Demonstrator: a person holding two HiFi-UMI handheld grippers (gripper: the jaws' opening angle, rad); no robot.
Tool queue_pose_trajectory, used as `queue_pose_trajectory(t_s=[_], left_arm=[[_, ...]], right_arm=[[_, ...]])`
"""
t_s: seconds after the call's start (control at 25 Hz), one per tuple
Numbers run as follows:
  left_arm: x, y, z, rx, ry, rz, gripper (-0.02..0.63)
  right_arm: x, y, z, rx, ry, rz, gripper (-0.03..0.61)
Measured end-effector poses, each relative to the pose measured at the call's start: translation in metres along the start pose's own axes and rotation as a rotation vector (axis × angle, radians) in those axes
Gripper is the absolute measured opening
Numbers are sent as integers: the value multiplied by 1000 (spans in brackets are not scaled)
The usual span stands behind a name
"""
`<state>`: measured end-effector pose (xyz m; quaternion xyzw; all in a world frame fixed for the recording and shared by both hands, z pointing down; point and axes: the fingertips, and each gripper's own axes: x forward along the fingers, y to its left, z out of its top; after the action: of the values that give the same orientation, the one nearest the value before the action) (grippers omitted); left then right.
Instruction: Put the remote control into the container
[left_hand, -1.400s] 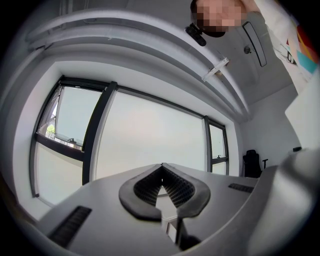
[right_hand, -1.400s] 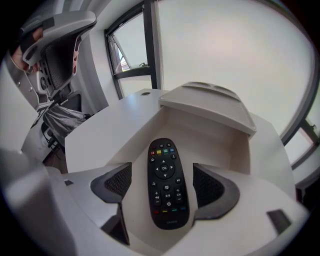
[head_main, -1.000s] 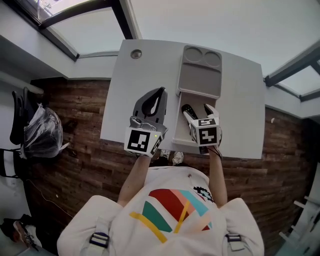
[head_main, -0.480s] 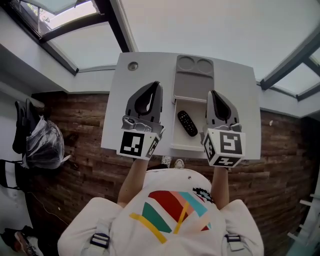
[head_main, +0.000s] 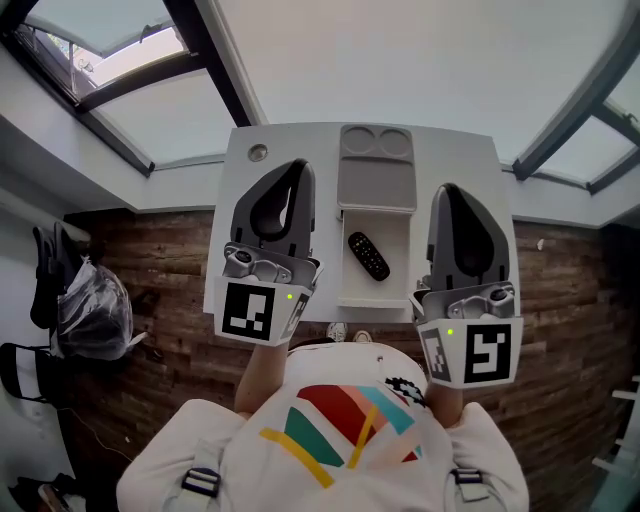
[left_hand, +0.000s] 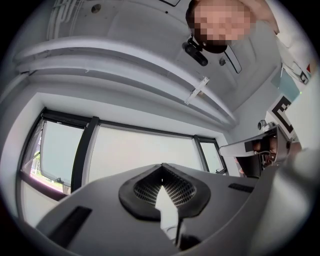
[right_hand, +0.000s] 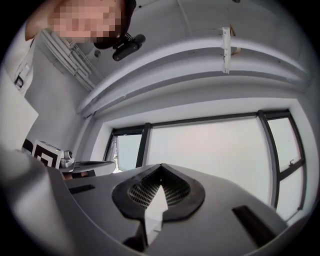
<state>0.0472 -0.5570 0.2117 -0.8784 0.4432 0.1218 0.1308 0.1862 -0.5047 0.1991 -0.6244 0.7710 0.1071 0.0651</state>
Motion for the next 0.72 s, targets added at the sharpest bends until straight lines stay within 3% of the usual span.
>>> queue_pose_trajectory(t_s=[0.2, 0.72], left_arm=[[1, -8, 9, 25, -13, -22, 6], [0, -10, 12, 39, -11, -26, 8]], right_arm=[[-5, -5, 1, -17, 20, -35, 0], [-5, -3, -6, 7, 25, -9, 0]])
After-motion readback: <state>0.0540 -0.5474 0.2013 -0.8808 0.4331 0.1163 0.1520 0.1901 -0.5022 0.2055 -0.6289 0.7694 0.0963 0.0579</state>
